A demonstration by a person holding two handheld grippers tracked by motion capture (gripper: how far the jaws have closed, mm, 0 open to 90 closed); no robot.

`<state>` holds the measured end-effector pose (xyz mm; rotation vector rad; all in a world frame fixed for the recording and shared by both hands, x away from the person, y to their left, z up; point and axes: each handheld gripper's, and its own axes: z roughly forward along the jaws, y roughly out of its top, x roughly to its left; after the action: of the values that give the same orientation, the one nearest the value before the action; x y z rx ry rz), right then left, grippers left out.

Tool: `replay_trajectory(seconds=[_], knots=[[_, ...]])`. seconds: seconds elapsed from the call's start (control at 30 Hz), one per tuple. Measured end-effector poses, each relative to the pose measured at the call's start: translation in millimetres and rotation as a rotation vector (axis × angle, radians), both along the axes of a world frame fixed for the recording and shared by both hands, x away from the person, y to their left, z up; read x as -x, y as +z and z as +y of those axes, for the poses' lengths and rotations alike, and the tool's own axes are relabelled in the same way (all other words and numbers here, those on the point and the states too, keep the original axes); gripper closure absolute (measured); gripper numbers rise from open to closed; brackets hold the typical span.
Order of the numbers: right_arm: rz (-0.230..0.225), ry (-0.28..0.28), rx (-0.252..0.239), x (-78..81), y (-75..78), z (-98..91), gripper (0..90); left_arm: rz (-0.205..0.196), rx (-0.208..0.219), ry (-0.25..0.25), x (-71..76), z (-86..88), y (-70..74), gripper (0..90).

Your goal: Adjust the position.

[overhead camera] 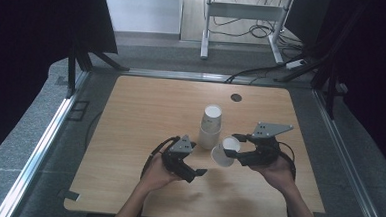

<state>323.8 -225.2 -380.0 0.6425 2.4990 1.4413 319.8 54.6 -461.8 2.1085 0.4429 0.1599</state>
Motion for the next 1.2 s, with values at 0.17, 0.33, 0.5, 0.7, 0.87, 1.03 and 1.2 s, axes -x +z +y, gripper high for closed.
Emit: replay_trajectory(seconds=[0.17,0.33,0.5,0.7,0.87,1.03,1.2], knots=[[0.011,0.017,-0.045,2.0,-8.9,-0.2,37.0,0.020,0.035,-0.024,0.7,-1.9,-1.0,0.2],[0.010,0.033,-0.081,3.7,-15.9,0.6,37.0,0.024,0.047,-0.041,1.6,-3.7,-2.3,0.2],[0.013,0.049,-0.106,4.6,-20.0,2.5,37.0,0.023,0.047,-0.050,2.3,-6.1,-3.2,0.6],[0.018,0.071,-0.126,6.2,-23.4,7.4,37.0,0.023,0.050,-0.068,1.5,-9.3,-5.5,2.3],[0.025,0.085,-0.135,6.9,-28.0,14.2,37.0,0.016,0.040,-0.081,1.2,-12.5,-7.2,5.6],[0.029,0.094,-0.141,6.8,-29.3,17.1,37.0,0.018,0.047,-0.095,0.3,-14.3,-9.7,9.2],[0.028,0.108,-0.148,7.3,-29.0,20.9,37.0,0.026,0.059,-0.109,-1.0,-15.0,-12.7,13.8]])
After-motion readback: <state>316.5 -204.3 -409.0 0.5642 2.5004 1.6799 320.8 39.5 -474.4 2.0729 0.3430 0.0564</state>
